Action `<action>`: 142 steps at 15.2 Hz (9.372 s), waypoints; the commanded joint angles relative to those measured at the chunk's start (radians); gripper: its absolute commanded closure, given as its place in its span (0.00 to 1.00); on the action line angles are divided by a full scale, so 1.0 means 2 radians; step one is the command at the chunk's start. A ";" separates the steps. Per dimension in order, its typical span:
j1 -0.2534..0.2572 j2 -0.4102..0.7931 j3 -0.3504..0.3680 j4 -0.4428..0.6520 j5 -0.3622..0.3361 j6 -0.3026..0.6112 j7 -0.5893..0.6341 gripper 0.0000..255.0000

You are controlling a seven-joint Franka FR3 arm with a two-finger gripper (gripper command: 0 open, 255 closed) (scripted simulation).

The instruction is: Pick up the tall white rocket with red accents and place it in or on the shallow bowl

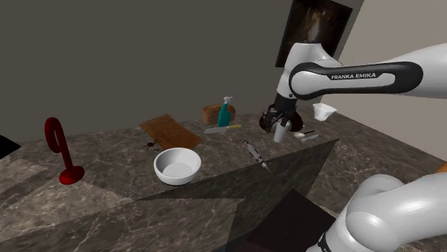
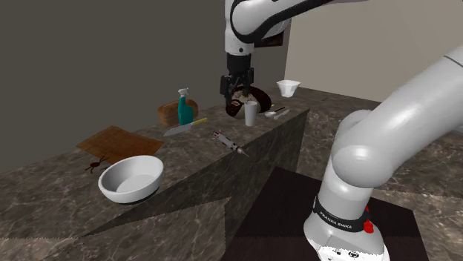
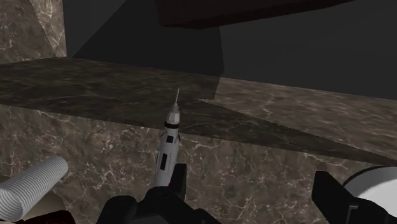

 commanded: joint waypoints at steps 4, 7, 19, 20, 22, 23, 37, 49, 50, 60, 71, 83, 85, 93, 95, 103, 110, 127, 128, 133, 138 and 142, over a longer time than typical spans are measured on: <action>-0.009 0.071 -0.028 -0.014 -0.011 0.085 -0.016 0.00; -0.014 0.121 -0.045 -0.014 -0.014 0.135 -0.027 0.00; -0.029 0.355 -0.091 0.046 0.044 0.302 -0.107 0.00; -0.033 0.376 -0.090 0.055 0.054 0.313 -0.117 0.00; -0.043 0.417 -0.086 0.076 0.075 0.331 -0.136 0.00; -0.049 0.438 -0.083 0.087 0.085 0.339 -0.146 0.00; -0.083 0.541 -0.056 0.132 0.124 0.395 -0.179 0.00; -0.087 0.543 -0.056 0.135 0.125 0.393 -0.182 1.00; -0.088 0.541 -0.056 0.134 0.125 0.393 -0.184 1.00; -0.070 0.484 -0.073 0.125 0.106 0.346 -0.169 1.00; -0.058 0.421 -0.087 0.128 0.081 0.281 -0.157 1.00; -0.038 0.370 -0.084 0.139 0.057 0.219 -0.120 1.00; -0.023 0.369 -0.074 0.137 0.052 0.217 -0.092 1.00; 0.034 0.380 -0.035 0.155 0.039 0.201 0.012 1.00; 0.047 0.387 -0.026 0.165 0.037 0.196 0.036 1.00; 0.101 0.431 0.008 0.229 0.033 0.166 0.125 1.00; 0.145 0.489 0.032 0.316 0.032 0.128 0.191 1.00; 0.190 0.604 0.048 0.428 0.027 0.124 0.254 1.00; 0.190 0.608 0.048 0.428 0.027 0.128 0.255 1.00; 0.190 0.612 0.048 0.427 0.027 0.133 0.256 1.00; 0.190 0.612 0.048 0.427 0.027 0.133 0.256 0.00; 0.190 0.612 0.048 0.427 0.027 0.133 0.256 0.00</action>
